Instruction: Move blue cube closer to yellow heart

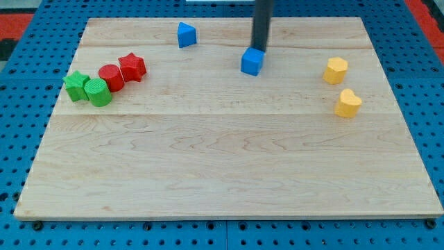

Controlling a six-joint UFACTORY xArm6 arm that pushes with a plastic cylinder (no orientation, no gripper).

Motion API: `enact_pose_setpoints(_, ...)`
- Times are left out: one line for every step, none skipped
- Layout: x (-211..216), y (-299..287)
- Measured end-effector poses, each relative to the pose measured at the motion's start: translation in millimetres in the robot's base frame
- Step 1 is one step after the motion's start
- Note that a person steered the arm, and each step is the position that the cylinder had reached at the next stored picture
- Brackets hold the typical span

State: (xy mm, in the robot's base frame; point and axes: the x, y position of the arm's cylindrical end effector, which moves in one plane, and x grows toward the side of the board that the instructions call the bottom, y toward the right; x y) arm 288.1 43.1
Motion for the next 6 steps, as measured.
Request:
enact_pose_setpoints(23.0,-50.4)
enact_pose_setpoints(62.4,36.5)
enact_pose_setpoints(69.0,94.1)
enact_pose_setpoints(40.1,49.4)
enact_pose_setpoints(22.6,82.9)
enact_pose_setpoints(49.9,112.2)
